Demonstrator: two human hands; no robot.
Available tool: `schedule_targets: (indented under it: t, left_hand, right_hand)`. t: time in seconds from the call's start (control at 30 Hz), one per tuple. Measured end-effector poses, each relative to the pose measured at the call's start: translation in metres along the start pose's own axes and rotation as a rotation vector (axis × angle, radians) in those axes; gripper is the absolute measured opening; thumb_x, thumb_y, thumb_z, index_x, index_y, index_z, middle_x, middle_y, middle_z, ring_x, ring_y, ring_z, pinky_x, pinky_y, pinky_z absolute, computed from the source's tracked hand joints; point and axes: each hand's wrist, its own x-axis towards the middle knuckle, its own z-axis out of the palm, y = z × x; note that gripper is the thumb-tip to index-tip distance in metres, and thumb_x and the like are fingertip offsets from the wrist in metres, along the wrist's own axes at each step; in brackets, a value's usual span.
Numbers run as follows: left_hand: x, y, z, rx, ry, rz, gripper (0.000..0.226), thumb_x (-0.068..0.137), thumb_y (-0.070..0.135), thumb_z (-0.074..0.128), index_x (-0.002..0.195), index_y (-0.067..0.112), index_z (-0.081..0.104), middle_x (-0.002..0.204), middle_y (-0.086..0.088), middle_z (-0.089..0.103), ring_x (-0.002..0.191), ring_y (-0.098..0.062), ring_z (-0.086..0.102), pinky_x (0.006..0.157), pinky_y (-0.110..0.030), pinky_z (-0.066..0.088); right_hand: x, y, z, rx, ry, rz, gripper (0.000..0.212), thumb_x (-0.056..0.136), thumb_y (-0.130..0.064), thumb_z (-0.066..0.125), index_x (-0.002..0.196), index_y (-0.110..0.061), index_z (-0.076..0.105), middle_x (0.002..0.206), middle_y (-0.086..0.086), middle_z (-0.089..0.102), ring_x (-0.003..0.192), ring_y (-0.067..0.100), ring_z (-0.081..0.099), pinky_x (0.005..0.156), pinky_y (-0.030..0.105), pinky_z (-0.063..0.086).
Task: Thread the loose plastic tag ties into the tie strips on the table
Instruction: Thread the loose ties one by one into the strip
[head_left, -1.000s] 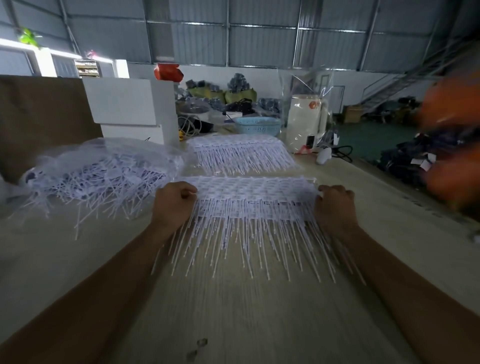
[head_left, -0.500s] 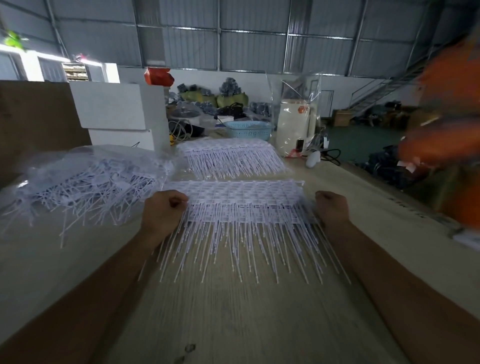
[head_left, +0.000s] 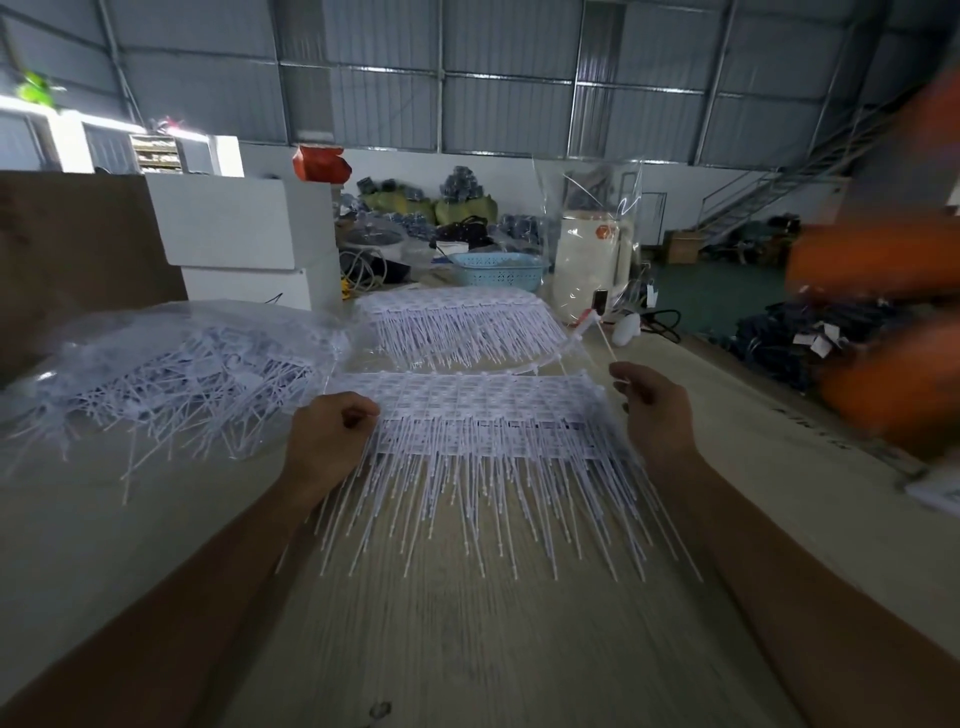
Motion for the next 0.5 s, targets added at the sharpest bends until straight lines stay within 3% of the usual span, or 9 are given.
schedule_targets:
  t: [0.1, 0.2, 0.33, 0.43, 0.5]
  left_hand:
    - [-0.001, 0.000, 0.000, -0.013, 0.003, 0.014, 0.012, 0.085, -0.001, 0.072, 0.087, 0.011, 0.077, 0.091, -0.005, 0.076, 0.081, -0.016, 0.068, 0.082, -0.020, 0.047]
    - [-0.003, 0.000, 0.000, 0.008, -0.003, 0.007, 0.012, 0.087, 0.001, 0.070, 0.088, 0.010, 0.077, 0.091, -0.005, 0.076, 0.081, -0.014, 0.067, 0.077, -0.006, 0.043]
    - [-0.003, 0.015, -0.002, -0.026, 0.134, 0.064, 0.010, 0.093, 0.005, 0.064, 0.093, 0.006, 0.074, 0.091, -0.007, 0.067, 0.089, -0.029, 0.063, 0.081, -0.031, 0.046]
    - [-0.003, 0.037, -0.007, -0.282, 0.215, -0.103, 0.025, 0.101, 0.032, 0.056, 0.104, 0.013, 0.073, 0.101, 0.001, 0.062, 0.095, -0.021, 0.061, 0.081, -0.027, 0.041]
    - [-0.003, 0.050, -0.011, -0.475, 0.167, -0.279, 0.045, 0.101, 0.054, 0.043, 0.103, 0.020, 0.074, 0.097, 0.001, 0.066, 0.088, -0.015, 0.062, 0.073, -0.025, 0.043]
  right_hand:
    - [-0.014, -0.021, 0.003, 0.053, -0.059, -0.133, 0.050, 0.093, 0.020, 0.038, 0.122, -0.010, 0.065, 0.115, 0.003, 0.070, 0.107, 0.015, 0.065, 0.100, 0.034, 0.051]
    - [-0.030, -0.041, 0.005, 0.124, -0.180, -0.254, 0.046, 0.096, 0.018, 0.040, 0.123, -0.014, 0.060, 0.114, 0.004, 0.071, 0.109, 0.005, 0.066, 0.094, 0.028, 0.052]
    - [-0.050, -0.058, 0.013, 0.079, -0.418, -0.430, 0.034, 0.098, 0.013, 0.046, 0.121, -0.003, 0.066, 0.115, 0.005, 0.072, 0.109, -0.004, 0.065, 0.096, 0.015, 0.049]
    - [-0.065, -0.063, 0.020, 0.000, -0.628, -0.520, 0.034, 0.098, 0.011, 0.048, 0.119, -0.007, 0.070, 0.118, -0.001, 0.071, 0.113, -0.007, 0.062, 0.098, 0.010, 0.042]
    - [-0.072, -0.064, 0.025, -0.017, -0.751, -0.555, 0.037, 0.097, 0.014, 0.047, 0.118, -0.006, 0.071, 0.120, 0.000, 0.071, 0.116, 0.000, 0.063, 0.101, 0.016, 0.045]
